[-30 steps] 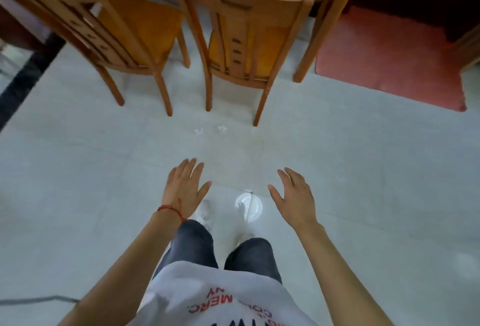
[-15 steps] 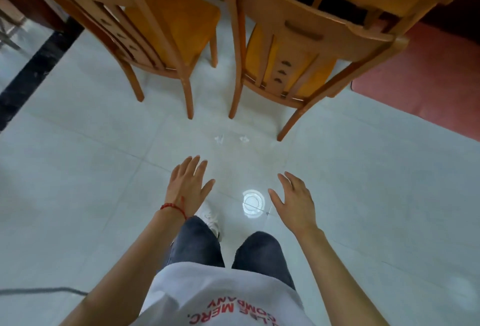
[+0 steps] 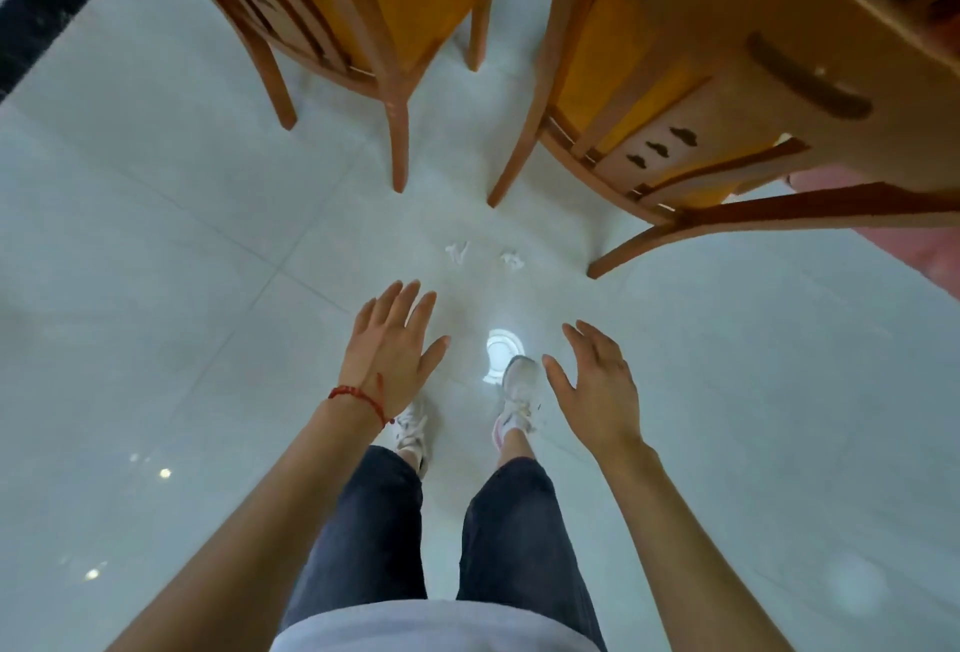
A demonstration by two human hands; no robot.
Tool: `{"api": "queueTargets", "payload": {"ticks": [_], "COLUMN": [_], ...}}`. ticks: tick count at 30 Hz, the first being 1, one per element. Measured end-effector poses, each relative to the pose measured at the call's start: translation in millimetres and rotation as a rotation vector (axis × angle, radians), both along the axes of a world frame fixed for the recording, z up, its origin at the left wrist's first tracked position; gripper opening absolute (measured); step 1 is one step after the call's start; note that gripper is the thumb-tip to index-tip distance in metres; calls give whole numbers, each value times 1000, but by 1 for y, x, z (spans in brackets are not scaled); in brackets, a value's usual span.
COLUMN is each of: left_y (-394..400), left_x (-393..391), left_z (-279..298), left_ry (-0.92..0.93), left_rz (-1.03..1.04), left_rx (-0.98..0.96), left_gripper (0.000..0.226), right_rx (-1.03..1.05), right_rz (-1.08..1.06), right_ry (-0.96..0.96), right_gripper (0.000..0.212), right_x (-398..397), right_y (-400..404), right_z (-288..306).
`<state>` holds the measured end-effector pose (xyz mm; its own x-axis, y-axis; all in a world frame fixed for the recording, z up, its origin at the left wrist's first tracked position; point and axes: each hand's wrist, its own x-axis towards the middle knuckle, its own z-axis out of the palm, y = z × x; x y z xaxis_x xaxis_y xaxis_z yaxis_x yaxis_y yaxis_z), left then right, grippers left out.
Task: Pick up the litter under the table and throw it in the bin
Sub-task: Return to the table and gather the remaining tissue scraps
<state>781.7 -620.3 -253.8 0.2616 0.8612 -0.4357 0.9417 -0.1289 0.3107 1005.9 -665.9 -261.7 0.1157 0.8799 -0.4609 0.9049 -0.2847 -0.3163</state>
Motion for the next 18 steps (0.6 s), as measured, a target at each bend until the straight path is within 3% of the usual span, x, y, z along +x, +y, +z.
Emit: {"api": "queueTargets", "payload": {"ticks": [9,18], "left_y": [35,60], "left_x": [21,21], "left_z": [-133,-279], "left_ry": [-36,-63], "left_rz": [258,229], "left_rx": [-39,8], "left_gripper": [57,64], "right_rx": [-65,-44], "right_rz": [147,179], "right_ry": [44,47], "right_gripper": [50,50], "right_x": [22,25], "right_y": [65,111], "right_z": [-126,-266]}}
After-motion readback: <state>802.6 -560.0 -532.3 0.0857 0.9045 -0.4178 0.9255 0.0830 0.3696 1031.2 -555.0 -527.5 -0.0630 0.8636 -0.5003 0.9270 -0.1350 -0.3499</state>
